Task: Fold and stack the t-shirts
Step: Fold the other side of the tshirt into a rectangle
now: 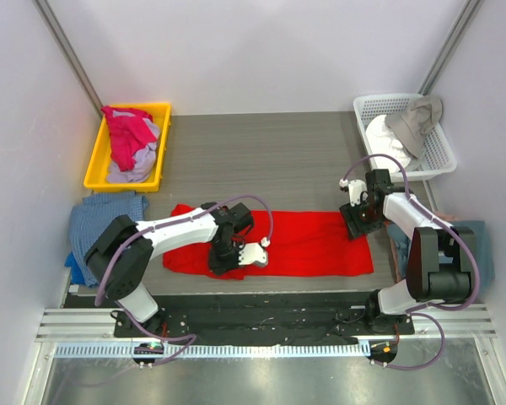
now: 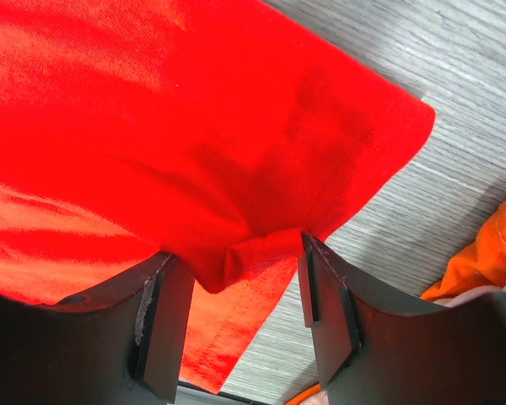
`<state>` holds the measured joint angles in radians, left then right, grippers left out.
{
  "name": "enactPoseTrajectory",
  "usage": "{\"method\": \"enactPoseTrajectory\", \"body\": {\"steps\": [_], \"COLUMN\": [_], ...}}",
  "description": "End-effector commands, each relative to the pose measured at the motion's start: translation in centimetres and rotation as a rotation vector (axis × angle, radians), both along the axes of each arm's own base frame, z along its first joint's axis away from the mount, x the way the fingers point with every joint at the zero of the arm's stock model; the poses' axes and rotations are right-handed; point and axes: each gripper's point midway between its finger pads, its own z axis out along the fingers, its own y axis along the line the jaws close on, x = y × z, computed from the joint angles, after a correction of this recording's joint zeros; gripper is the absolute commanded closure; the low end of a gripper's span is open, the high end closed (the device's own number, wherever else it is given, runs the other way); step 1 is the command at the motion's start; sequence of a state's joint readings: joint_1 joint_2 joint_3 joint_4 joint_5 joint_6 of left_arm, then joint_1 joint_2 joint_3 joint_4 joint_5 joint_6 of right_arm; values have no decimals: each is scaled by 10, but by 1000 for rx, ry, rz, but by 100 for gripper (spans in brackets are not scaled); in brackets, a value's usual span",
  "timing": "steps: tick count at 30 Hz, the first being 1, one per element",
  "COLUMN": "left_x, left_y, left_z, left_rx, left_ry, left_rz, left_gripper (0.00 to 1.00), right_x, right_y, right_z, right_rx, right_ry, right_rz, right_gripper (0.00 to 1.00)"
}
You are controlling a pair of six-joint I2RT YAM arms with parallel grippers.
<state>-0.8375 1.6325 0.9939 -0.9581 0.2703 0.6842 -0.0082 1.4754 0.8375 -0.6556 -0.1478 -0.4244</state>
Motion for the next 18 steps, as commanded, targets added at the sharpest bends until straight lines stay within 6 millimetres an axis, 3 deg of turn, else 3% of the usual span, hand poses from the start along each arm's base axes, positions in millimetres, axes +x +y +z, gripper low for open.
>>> {"method": "enactPoseTrajectory", "body": {"steps": [1,10,14,18], "left_x": [15,31,31,34], "left_y": [-11,-17,-15,-18], "left_z": [1,4,-5,5], "left_rx": [-40,-50,-28,-68], "left_ry": [-71,-140,-135,-172], "left_rz": [18,36,37,49], "left_gripper": [88,86,77,70], "right_x": [10,9,8,6], "right_y": [2,3,2,1], "right_z": [8,7,6,5], "right_rx": [4,9,7,-3], "right_ry": [-42,-39,-36,-37], "right_rz": [9,9,8,11], "right_gripper": [42,43,43,42]}}
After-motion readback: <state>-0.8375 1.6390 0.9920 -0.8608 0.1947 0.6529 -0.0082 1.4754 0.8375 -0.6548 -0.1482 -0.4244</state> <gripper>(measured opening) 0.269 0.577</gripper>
